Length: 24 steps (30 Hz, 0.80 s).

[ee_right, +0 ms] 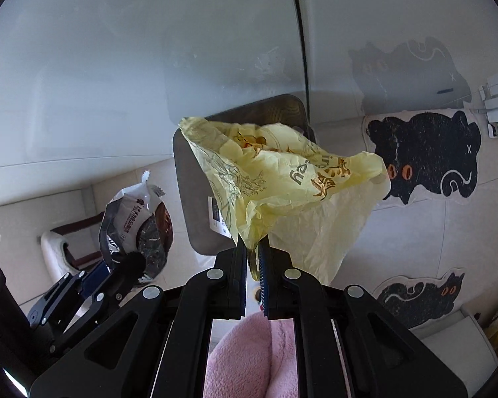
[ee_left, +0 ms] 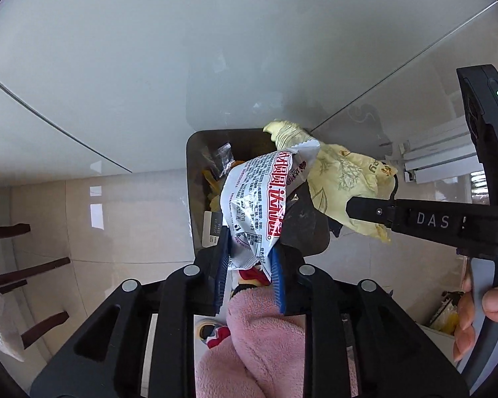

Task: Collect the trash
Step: 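Carry both bags down over the floor bin, then open both tools to drop the bags into the bin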

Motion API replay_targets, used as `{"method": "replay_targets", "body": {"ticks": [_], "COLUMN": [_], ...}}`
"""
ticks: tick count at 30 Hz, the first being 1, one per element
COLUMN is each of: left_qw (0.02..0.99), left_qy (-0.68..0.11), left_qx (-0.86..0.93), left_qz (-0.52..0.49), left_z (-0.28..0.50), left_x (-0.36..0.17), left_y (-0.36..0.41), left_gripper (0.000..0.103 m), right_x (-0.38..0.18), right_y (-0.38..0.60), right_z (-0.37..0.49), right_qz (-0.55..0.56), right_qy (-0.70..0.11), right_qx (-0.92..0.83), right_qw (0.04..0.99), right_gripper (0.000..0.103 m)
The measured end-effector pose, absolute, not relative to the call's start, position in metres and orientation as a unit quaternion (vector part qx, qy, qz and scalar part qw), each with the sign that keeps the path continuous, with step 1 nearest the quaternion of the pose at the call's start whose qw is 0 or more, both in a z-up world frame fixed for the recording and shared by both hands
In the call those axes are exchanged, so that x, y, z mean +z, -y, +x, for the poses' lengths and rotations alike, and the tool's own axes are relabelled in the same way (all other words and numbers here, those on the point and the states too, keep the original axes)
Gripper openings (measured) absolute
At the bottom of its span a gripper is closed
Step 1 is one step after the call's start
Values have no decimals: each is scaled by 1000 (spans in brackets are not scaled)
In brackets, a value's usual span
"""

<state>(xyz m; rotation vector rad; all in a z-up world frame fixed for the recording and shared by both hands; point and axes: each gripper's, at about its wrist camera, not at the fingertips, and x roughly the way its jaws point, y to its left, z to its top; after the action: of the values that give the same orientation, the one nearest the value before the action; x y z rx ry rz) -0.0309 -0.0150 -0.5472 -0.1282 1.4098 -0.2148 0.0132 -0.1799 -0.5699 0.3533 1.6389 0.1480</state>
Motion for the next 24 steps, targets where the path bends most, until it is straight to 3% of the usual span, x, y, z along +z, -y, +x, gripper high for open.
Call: {"method": "replay_targets", "body": {"ticks": [5, 9, 10, 11, 12, 14, 16, 20, 24], "left_qw": [750, 749, 750, 751, 751, 752, 751, 753, 750], "left_qy": [-651, -651, -650, -650, -650, -649, -649, -646, -648], "left_qx": [-101, -104, -104, -105, -105, -106, -105, -106, -104], "left_qz": [-60, -61, -58, -57, -56, -57, -60, -72, -74], "left_z": [-25, -22, -22, -21, -21, -20, -19, -21, -25], "left_x": [-550, -549, -548, -546, -545, -542, -541, -532, -521], "left_y": [16, 17, 19, 20, 21, 22, 22, 22, 21], "left_gripper": [27, 46, 47, 50, 53, 56, 69, 94, 95], "right_x": [-570, -574, -573, -573, -572, -567, -566, -560, -551], "right_y": [178, 178, 178, 179, 180, 181, 179, 180, 188], "right_z": [24, 32, 34, 36, 37, 41, 43, 43, 39], "right_qz": [178, 195, 199, 202, 206, 210, 206, 201, 200], "right_qy": [-723, -723, -721, -719, -714, -708, -709, -704, -702], "right_qx": [72, 72, 71, 68, 67, 66, 69, 61, 47], "right_qw": [664, 659, 660, 662, 665, 671, 671, 678, 681], "right_gripper": [11, 15, 33, 61, 71, 73, 74, 100, 100]}}
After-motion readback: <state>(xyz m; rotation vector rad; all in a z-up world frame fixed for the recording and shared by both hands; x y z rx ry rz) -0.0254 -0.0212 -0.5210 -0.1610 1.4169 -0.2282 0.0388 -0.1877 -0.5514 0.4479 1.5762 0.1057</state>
